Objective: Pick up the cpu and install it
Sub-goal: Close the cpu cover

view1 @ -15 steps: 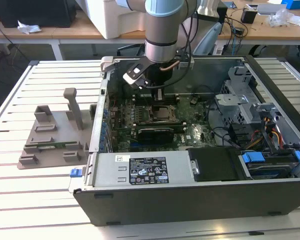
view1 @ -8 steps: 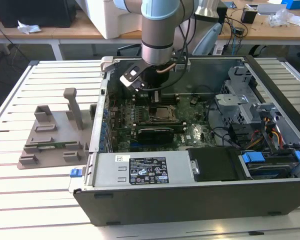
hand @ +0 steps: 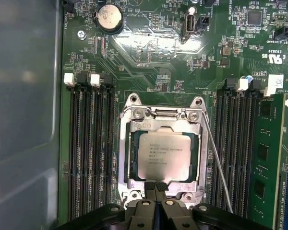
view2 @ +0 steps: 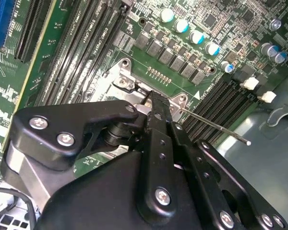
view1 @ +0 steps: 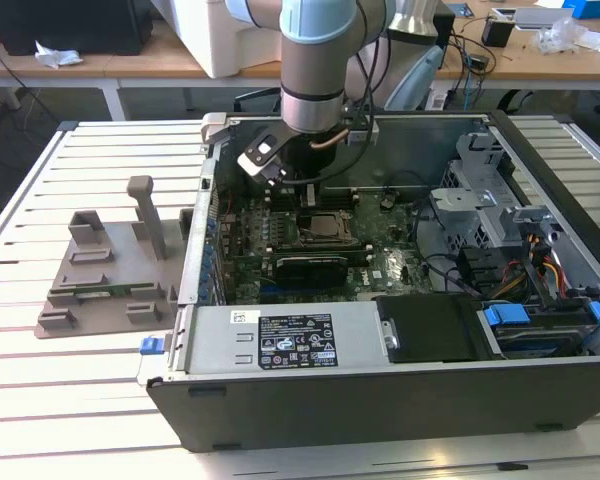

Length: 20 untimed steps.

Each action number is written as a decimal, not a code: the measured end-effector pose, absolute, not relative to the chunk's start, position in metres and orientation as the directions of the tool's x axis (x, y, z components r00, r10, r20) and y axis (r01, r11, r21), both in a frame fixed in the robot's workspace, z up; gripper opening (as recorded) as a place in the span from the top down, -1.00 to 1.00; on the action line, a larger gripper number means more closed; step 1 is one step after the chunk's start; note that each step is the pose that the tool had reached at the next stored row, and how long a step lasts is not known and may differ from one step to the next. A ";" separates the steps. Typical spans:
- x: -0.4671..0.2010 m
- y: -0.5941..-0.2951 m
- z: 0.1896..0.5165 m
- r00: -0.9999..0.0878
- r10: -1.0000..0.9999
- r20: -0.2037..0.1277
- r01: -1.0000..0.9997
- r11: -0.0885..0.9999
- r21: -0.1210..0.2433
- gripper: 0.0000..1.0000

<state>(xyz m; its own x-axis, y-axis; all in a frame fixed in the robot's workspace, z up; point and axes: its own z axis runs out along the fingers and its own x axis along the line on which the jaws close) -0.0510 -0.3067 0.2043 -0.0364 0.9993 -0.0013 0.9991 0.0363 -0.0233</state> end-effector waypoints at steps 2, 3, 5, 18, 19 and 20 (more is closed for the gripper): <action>-0.051 -0.307 0.204 -0.037 0.999 0.007 0.999 0.037 -0.023 0.79; -0.051 -0.307 0.205 -0.036 0.999 0.015 0.999 0.037 -0.022 0.79; -0.051 -0.307 0.209 -0.037 0.999 0.016 0.999 0.037 -0.022 0.79; -0.013 -0.325 0.217 -0.037 0.999 0.029 0.998 0.039 -0.047 0.79; -0.013 -0.325 0.226 -0.037 0.999 0.029 0.998 0.039 -0.047 0.79; -0.013 -0.325 0.236 -0.037 0.999 0.029 0.998 0.039 -0.047 0.79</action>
<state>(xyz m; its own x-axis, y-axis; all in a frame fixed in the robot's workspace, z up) -0.0134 -0.3251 0.2362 -0.0373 0.9989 0.0291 0.9982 0.0386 -0.0467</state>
